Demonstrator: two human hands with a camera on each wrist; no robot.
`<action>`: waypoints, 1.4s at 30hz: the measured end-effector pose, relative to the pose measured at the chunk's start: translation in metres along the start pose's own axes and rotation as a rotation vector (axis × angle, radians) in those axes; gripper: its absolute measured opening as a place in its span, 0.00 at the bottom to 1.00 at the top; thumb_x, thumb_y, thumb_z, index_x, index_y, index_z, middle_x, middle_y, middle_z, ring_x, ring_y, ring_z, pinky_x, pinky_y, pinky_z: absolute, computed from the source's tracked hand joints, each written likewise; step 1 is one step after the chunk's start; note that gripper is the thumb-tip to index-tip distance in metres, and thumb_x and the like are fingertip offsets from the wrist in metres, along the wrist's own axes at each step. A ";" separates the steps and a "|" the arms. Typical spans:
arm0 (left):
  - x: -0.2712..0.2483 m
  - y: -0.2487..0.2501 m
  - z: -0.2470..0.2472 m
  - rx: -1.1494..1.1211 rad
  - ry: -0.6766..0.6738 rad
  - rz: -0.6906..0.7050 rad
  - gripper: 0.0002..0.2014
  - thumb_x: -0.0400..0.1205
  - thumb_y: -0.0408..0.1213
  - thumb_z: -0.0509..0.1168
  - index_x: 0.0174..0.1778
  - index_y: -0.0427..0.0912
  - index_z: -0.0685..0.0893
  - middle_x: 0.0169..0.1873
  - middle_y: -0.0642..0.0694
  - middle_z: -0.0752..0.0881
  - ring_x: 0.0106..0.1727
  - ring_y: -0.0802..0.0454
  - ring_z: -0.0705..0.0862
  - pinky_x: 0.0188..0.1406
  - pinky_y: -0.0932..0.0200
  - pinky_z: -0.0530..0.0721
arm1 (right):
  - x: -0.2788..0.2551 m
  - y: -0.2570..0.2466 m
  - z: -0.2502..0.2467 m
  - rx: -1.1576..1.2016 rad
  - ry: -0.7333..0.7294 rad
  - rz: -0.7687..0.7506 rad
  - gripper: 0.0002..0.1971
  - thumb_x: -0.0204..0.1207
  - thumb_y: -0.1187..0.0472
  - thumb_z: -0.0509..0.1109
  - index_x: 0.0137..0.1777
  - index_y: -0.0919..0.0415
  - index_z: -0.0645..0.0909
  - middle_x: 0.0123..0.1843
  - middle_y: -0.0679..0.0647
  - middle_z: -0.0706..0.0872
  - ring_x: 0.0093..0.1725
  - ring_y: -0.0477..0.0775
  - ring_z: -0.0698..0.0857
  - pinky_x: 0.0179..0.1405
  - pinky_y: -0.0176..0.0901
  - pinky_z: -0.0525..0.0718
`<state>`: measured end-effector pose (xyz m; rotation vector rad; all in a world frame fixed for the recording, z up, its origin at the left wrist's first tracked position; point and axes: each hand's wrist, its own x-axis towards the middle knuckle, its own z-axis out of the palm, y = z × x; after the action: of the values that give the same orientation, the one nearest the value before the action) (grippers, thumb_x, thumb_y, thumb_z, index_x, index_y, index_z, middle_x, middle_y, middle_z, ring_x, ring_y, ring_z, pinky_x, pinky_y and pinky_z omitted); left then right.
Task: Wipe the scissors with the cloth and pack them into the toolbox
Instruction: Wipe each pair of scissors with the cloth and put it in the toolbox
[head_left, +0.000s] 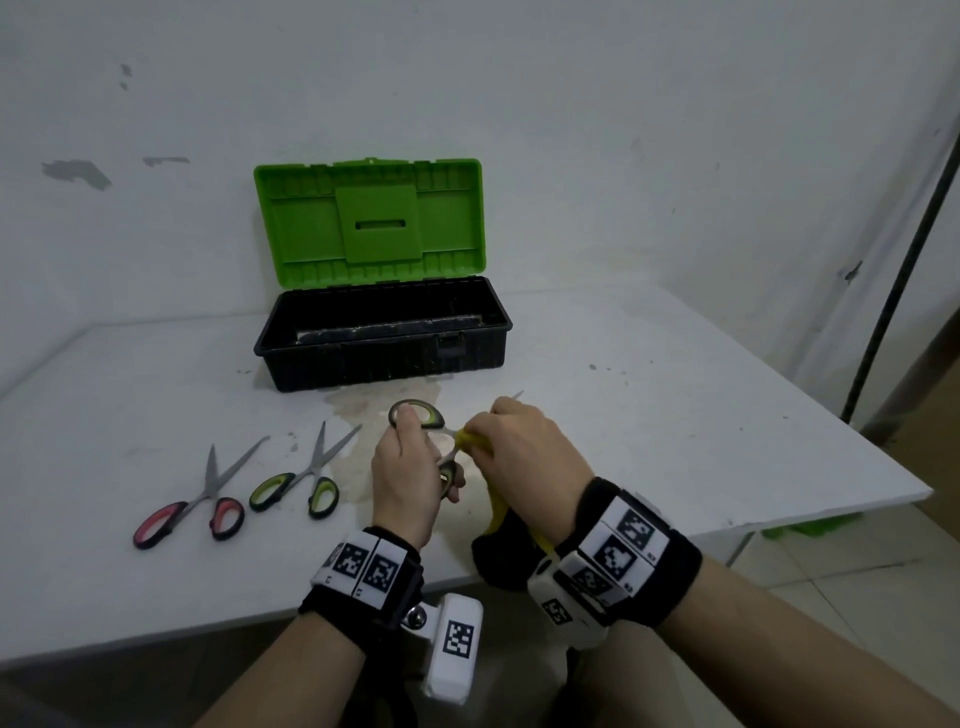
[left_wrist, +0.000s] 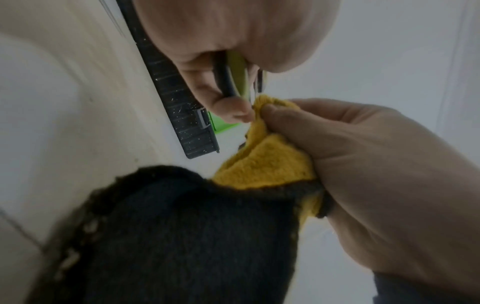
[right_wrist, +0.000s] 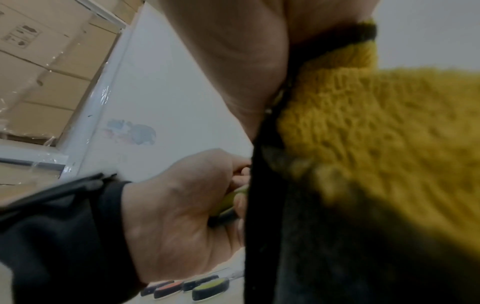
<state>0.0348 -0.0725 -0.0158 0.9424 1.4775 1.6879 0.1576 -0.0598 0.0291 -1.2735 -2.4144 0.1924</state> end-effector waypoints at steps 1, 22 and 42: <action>0.001 0.001 -0.001 -0.008 0.006 -0.006 0.26 0.91 0.48 0.47 0.27 0.42 0.66 0.16 0.53 0.67 0.18 0.44 0.77 0.20 0.54 0.74 | -0.001 0.004 -0.003 -0.008 -0.008 0.018 0.10 0.82 0.59 0.64 0.53 0.59 0.86 0.49 0.55 0.80 0.46 0.59 0.82 0.45 0.51 0.83; 0.002 -0.011 0.005 0.051 -0.070 0.046 0.28 0.91 0.52 0.47 0.27 0.42 0.70 0.17 0.51 0.72 0.21 0.44 0.77 0.23 0.52 0.78 | -0.002 -0.003 -0.008 -0.068 -0.043 -0.123 0.08 0.81 0.62 0.65 0.55 0.60 0.84 0.47 0.56 0.75 0.40 0.60 0.81 0.40 0.53 0.83; 0.002 -0.010 0.007 0.008 -0.059 0.067 0.29 0.91 0.54 0.47 0.21 0.51 0.67 0.17 0.55 0.68 0.19 0.49 0.70 0.26 0.49 0.75 | -0.019 0.005 0.003 0.118 0.073 -0.156 0.06 0.78 0.61 0.68 0.50 0.59 0.87 0.46 0.55 0.80 0.40 0.58 0.83 0.41 0.53 0.83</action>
<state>0.0405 -0.0658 -0.0244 1.0474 1.4296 1.6877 0.1698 -0.0727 0.0197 -1.0186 -2.3890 0.2358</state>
